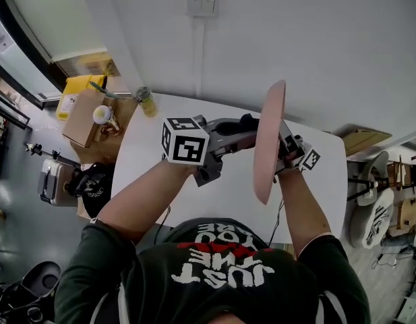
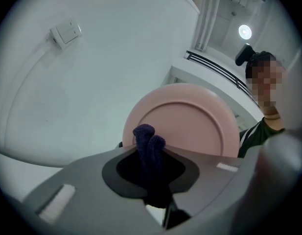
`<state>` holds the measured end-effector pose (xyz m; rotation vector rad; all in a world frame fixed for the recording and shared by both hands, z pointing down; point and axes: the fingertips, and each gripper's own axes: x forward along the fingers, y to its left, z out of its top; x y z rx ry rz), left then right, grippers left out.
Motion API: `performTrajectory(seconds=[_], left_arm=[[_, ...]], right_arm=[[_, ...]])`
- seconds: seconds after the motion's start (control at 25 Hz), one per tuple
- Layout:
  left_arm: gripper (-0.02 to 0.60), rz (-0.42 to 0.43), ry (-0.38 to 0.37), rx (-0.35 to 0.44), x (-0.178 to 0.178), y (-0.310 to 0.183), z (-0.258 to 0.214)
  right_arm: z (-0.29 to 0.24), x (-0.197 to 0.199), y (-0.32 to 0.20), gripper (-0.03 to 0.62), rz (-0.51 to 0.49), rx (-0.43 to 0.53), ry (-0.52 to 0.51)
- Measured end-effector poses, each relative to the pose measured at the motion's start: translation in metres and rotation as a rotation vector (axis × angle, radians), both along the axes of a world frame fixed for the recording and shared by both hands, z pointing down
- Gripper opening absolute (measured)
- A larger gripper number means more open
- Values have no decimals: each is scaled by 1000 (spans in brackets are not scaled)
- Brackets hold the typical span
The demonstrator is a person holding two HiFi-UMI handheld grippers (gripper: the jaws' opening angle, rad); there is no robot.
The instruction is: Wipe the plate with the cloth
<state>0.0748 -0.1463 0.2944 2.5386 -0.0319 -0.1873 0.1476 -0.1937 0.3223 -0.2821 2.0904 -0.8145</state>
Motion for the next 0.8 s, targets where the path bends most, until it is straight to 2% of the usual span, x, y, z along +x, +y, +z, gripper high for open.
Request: performTrajectory(seconds=[0.24,0.4,0.52,0.64,0.8], left_arm=[[60,-81,73,-82,-7,-37,-11],[60,-76,134,-116,-12,-40,-28],[60,-48,187,-119,-20,-31,-44],[60,16,234,-92,-26,-15,-61],[60,125,230,-57,-26,14,-65]], right_arm=[[1,-12,0,14,-35,0,18],[4,-8,-4,14,-6,-10,19],[9,-2,-7,14,23,-21,36],[13,11,-13,14,70,-41,29],[13,32,-24,14,145,-58,20]])
